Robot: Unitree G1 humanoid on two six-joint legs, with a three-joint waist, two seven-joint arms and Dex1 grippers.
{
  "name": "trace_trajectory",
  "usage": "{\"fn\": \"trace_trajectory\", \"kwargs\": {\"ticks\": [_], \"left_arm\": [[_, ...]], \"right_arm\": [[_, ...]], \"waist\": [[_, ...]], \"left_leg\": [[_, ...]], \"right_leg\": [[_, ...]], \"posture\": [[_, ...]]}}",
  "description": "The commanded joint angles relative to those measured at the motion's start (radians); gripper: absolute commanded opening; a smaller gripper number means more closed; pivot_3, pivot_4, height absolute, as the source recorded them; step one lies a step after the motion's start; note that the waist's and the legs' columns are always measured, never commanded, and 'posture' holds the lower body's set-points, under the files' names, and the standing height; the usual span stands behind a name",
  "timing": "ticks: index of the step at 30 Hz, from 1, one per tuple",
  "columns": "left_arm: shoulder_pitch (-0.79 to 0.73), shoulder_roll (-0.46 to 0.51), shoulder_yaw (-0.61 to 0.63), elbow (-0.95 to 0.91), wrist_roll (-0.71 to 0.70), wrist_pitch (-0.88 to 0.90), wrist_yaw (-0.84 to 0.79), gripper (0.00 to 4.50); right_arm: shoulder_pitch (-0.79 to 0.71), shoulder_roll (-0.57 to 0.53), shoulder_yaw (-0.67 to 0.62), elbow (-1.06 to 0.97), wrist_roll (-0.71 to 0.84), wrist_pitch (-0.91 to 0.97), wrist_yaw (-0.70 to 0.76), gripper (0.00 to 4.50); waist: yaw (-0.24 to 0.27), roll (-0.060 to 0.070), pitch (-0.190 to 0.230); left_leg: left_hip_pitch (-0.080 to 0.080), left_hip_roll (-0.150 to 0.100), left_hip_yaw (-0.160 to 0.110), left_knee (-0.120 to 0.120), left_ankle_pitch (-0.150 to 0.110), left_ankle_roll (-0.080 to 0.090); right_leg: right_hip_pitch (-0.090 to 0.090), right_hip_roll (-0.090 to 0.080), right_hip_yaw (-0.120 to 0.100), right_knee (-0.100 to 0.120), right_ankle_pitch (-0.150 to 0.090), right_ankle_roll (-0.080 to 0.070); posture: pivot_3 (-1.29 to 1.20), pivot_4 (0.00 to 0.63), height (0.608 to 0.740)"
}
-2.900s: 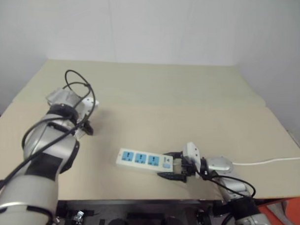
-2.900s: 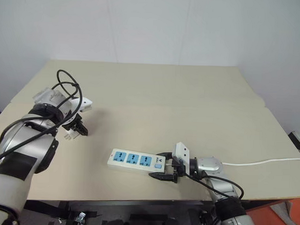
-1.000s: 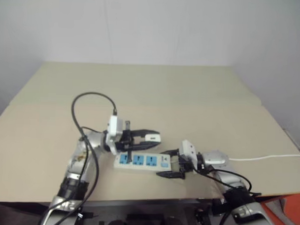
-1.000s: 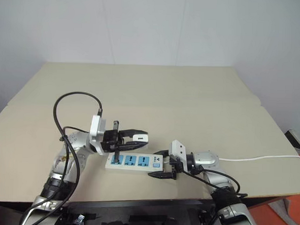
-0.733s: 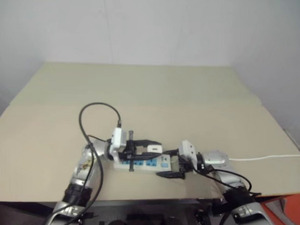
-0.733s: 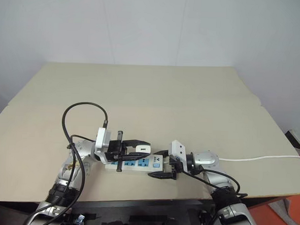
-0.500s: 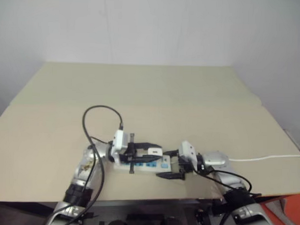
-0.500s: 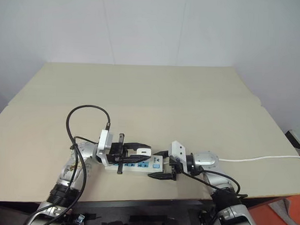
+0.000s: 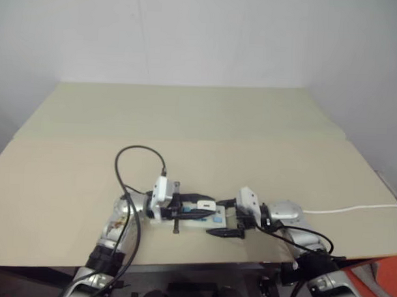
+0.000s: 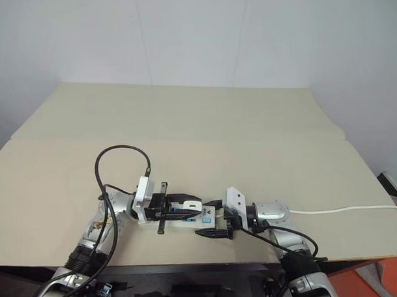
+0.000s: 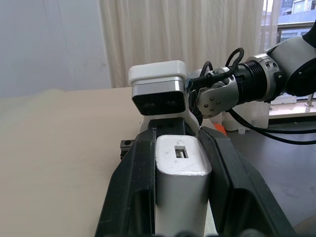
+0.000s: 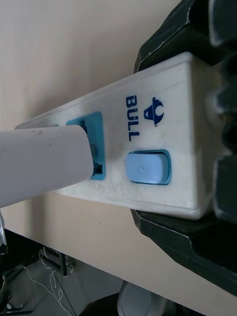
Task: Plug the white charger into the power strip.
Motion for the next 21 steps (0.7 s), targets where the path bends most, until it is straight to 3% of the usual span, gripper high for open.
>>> {"fn": "trace_trajectory", "kwargs": {"ticks": [1,12,21], "left_arm": [[0.009,0.008,-0.010,0.004,0.005,-0.009,-0.011,1.02],[0.013,0.057,0.006,0.001,-0.023,0.002,-0.052,1.02],[0.012,0.024,-0.005,0.025,-0.022,-0.030,-0.055,1.02]], "right_arm": [[0.021,-0.005,0.028,-0.027,-0.010,0.014,0.011,3.43],[0.027,0.000,0.032,-0.032,-0.011,0.020,0.003,3.43],[0.036,-0.007,0.028,-0.043,-0.011,0.027,-0.002,3.43]], "waist": [[0.000,0.000,0.000],[0.000,0.000,0.000],[0.002,0.000,0.000]], "left_leg": [[0.000,0.000,0.000,0.000,0.000,0.000],[0.009,0.001,0.000,-0.002,-0.001,0.002],[0.010,0.001,-0.001,-0.002,-0.001,0.002]], "right_leg": [[0.000,0.000,0.000,0.000,0.000,0.000],[0.011,0.001,-0.001,-0.005,0.000,0.000],[0.013,0.001,-0.002,-0.006,0.000,0.000]], "posture": [[0.00,0.150,0.740],[0.00,0.150,0.740],[0.00,0.150,0.740]]}}
